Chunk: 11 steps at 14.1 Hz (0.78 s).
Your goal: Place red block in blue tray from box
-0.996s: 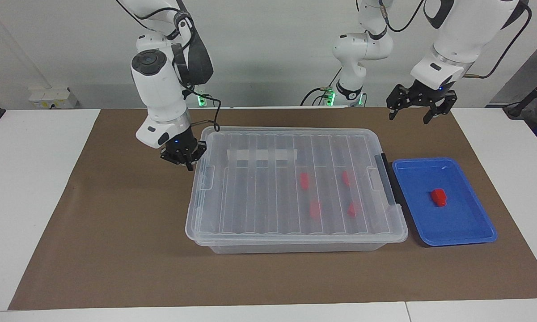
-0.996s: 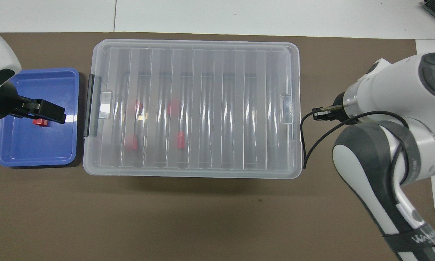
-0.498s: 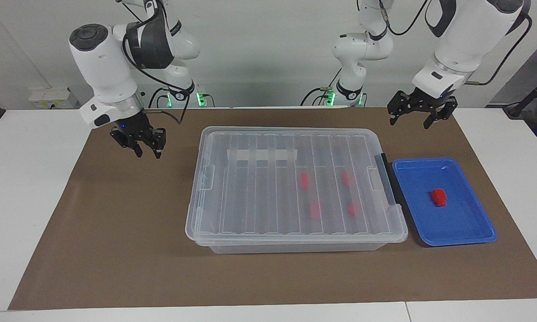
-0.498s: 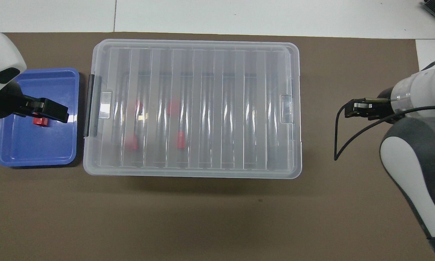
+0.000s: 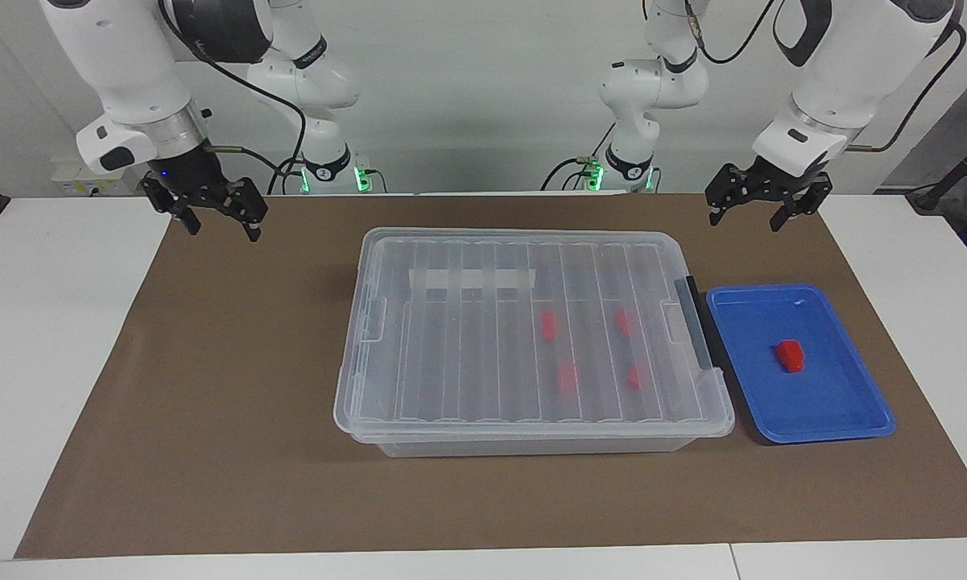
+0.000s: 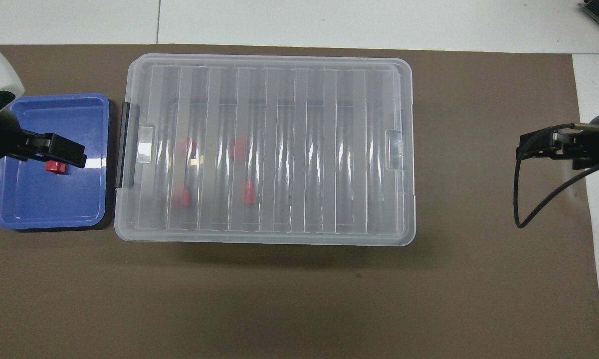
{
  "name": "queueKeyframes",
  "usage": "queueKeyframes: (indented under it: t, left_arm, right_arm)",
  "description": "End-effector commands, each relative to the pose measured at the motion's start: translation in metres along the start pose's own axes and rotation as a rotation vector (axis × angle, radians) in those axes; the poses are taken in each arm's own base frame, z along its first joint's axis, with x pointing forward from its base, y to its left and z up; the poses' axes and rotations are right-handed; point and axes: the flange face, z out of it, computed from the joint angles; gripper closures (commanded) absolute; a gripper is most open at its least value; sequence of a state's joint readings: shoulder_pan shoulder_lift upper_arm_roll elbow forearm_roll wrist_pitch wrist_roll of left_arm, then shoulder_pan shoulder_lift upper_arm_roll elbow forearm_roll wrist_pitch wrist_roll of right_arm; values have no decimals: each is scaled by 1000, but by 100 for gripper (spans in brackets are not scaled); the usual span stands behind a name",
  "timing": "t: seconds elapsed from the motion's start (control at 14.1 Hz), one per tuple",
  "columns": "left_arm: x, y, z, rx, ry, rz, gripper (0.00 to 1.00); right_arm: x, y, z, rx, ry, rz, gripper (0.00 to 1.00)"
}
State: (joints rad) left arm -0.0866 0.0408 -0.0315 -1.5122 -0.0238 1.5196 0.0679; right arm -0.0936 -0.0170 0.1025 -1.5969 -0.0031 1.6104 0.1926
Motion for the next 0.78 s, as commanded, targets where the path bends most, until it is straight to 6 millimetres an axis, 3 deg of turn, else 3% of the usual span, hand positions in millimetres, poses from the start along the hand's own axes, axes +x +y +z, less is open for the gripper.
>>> queueKeyframes:
  t: [0.0,0.71]
  left_arm:
    - [-4,-2,-4,10,16,-5,0]
    - [-5,-2,-4,11,13,-7,0]
  right_arm:
    - [7,2,-17,-24,-1,15,0]
    - [-8,-9,-5,-39,-59,-22,0]
